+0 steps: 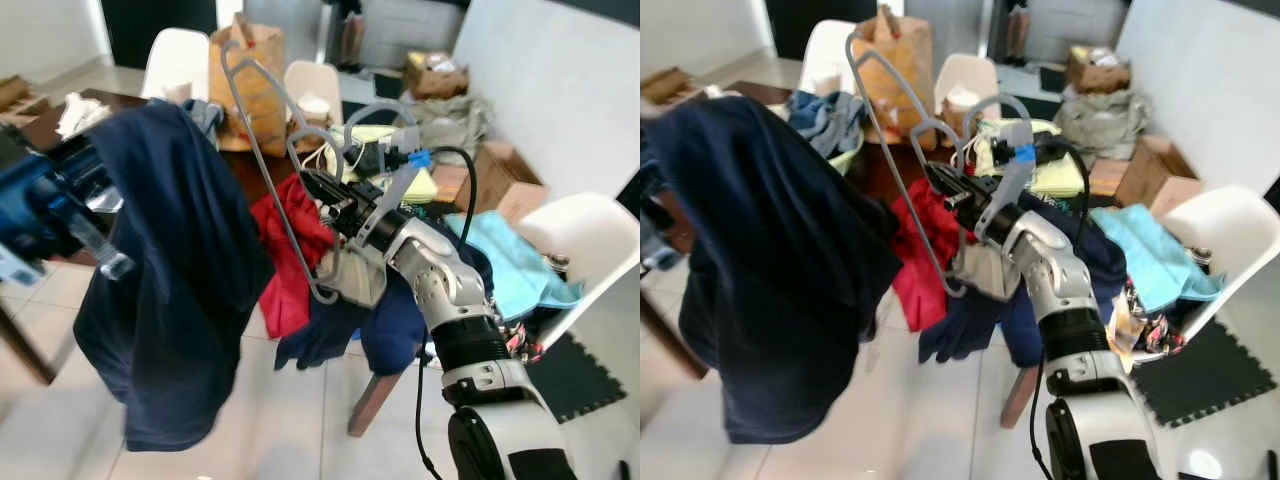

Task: Hang hanger

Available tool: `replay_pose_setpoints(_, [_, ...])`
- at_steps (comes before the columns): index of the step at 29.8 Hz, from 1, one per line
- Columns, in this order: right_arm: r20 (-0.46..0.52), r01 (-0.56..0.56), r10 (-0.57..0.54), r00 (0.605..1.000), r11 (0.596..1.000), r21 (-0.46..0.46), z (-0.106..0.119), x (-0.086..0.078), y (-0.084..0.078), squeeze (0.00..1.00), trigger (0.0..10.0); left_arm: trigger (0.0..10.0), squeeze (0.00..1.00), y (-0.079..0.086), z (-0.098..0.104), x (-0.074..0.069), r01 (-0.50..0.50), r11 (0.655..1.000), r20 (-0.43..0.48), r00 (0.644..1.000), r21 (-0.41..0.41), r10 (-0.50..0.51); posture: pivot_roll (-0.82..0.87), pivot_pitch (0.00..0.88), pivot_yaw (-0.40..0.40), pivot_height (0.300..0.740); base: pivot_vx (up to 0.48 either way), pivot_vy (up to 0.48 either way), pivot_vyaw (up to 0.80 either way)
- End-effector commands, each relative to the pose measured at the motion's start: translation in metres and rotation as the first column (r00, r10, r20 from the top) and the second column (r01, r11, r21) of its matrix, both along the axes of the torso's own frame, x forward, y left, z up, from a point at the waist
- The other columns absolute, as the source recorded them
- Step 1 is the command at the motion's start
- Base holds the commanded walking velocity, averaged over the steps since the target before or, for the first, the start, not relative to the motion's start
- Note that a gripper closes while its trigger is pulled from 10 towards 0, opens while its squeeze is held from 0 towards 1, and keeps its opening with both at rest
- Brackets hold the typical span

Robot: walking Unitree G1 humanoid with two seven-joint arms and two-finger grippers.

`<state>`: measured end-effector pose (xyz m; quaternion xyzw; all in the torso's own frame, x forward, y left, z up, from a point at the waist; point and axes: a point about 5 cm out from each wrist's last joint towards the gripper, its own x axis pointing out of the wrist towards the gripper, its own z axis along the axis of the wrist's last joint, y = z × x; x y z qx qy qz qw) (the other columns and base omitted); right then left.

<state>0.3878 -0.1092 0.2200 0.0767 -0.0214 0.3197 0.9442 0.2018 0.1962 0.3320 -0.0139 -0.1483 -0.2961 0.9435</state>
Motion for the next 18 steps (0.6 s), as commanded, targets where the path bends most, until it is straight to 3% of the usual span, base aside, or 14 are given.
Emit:
replay_pose_setpoints(1, [-0.03,0.109,-0.112,0.993,0.989,-0.103,-0.012,0.004,-0.013,0.0,10.0,10.0,0.0,0.008,-0.028,0.021,-0.108,0.993,-0.121,0.986,0.049,0.113,0.17,0.0,-0.11,0.74,0.0,0.0,-0.78])
replay_pose_setpoints(2, [-0.045,0.134,-0.142,0.989,0.98,-0.147,-0.019,0.005,-0.017,0.0,10.0,10.0,0.0,0.016,-0.053,0.036,-0.196,0.978,-0.207,0.957,0.065,0.205,0.17,0.0,-0.11,0.74,0.0,0.0,-0.78])
replay_pose_setpoints(3, [-0.045,0.134,-0.142,0.989,0.98,-0.147,-0.019,0.005,-0.017,0.0,10.0,10.0,0.0,0.016,-0.053,0.036,-0.196,0.978,-0.207,0.957,0.065,0.205,0.17,0.0,-0.11,0.74,0.0,0.0,-0.78])
replay_pose_setpoints(4, [-0.06,0.155,-0.169,0.984,0.97,-0.189,-0.025,0.004,-0.02,0.0,10.0,10.0,0.0,0.024,-0.083,0.049,-0.28,0.955,-0.294,0.908,0.101,0.298,0.17,0.0,-0.109,0.74,0.0,0.0,-0.78])
replay_pose_setpoints(6, [-0.06,0.155,-0.169,0.984,0.97,-0.189,-0.025,0.004,-0.02,0.0,10.0,10.0,0.0,0.024,-0.083,0.049,-0.28,0.955,-0.294,0.908,0.101,0.298,0.17,0.0,-0.109,0.74,0.0,0.0,-0.78])
replay_pose_setpoints(7, [-0.064,0.157,-0.175,0.983,0.963,-0.22,-0.03,0.003,-0.021,0.0,10.0,10.0,0.0,0.029,-0.106,0.056,-0.34,0.938,-0.365,0.866,0.07,0.341,0.15,0.0,-0.104,0.74,0.0,0.0,-0.77])
replay_pose_setpoints(8, [-0.064,0.157,-0.175,0.983,0.963,-0.22,-0.03,0.003,-0.021,0.0,10.0,10.0,0.0,0.029,-0.106,0.056,-0.34,0.938,-0.365,0.866,0.07,0.341,0.15,0.0,-0.104,0.74,0.0,0.0,-0.77])
replay_pose_setpoints(10, [-0.069,0.153,-0.177,0.982,0.953,-0.263,-0.039,-0.001,-0.021,0.0,10.0,10.0,0.0,0.023,-0.154,0.057,-0.385,0.919,-0.484,0.792,0.079,0.374,0.13,0.0,-0.092,0.74,0.0,0.0,-0.77])
replay_pose_setpoints(11, [-0.069,0.153,-0.177,0.982,0.953,-0.263,-0.039,-0.001,-0.021,0.0,10.0,10.0,0.0,0.023,-0.154,0.057,-0.385,0.919,-0.484,0.792,0.079,0.374,0.13,0.0,-0.092,0.74,0.0,0.0,-0.77])
replay_pose_setpoints(13, [-0.075,0.16,-0.187,0.98,0.948,-0.276,-0.044,-0.003,-0.024,0.0,10.0,10.0,0.0,0.007,-0.181,0.05,-0.359,0.932,-0.553,0.768,0.047,0.324,0.12,0.0,-0.088,0.74,0.0,0.0,-0.77])
replay_pose_setpoints(18, [-0.076,0.164,-0.192,0.978,0.947,-0.276,-0.045,-0.004,-0.025,0.0,10.0,10.0,0.0,0.0,-0.187,0.048,-0.344,0.939,-0.571,0.766,0.024,0.295,0.11,0.0,-0.086,0.74,0.0,0.0,-0.77])
